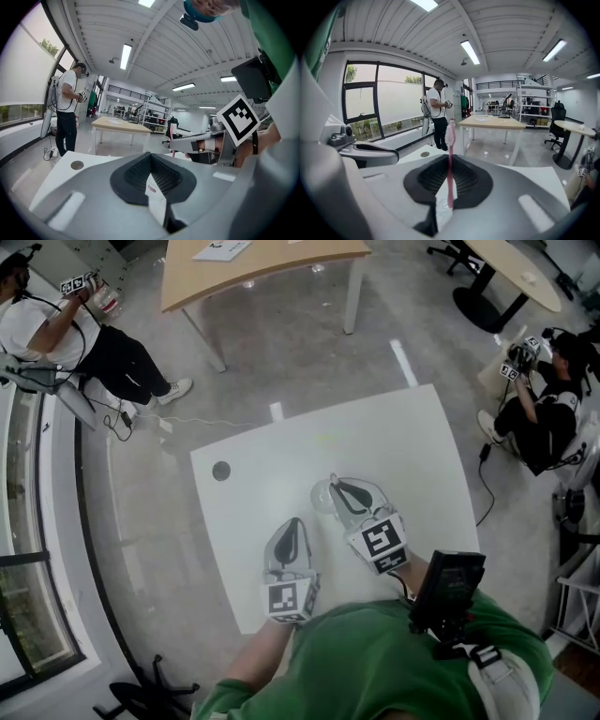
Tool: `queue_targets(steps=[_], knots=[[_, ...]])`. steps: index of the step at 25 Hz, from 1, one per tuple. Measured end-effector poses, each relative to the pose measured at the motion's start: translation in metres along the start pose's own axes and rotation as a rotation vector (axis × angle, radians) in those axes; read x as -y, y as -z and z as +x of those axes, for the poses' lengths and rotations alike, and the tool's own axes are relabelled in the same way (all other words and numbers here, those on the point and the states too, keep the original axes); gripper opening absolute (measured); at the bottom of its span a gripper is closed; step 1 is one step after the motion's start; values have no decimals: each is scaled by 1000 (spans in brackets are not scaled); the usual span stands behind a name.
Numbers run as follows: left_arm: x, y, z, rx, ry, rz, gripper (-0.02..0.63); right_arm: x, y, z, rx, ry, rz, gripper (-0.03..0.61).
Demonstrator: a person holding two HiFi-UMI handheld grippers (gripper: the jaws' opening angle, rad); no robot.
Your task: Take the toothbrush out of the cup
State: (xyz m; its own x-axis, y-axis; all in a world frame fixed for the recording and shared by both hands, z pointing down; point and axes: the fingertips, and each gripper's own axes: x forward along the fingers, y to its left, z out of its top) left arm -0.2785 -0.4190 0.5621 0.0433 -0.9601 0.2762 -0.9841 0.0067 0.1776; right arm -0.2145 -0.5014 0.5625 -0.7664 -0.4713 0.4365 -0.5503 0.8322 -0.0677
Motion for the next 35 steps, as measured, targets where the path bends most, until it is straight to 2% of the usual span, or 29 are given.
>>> queue_targets(steps=[12,25,29,35], knots=[[17,-31,-42,83,30,23,6,-26,-38,-72,122,76,-20,25],[43,-46,-64,139,151,37,6,-53,-39,-119,152,159,-16,25],[57,-46,-69,151,163,47,6,-54,-32,-136,162,163,-8,25],[72,-56,-80,157,128,53,6,-54,-30,-157,181,142,-3,25]])
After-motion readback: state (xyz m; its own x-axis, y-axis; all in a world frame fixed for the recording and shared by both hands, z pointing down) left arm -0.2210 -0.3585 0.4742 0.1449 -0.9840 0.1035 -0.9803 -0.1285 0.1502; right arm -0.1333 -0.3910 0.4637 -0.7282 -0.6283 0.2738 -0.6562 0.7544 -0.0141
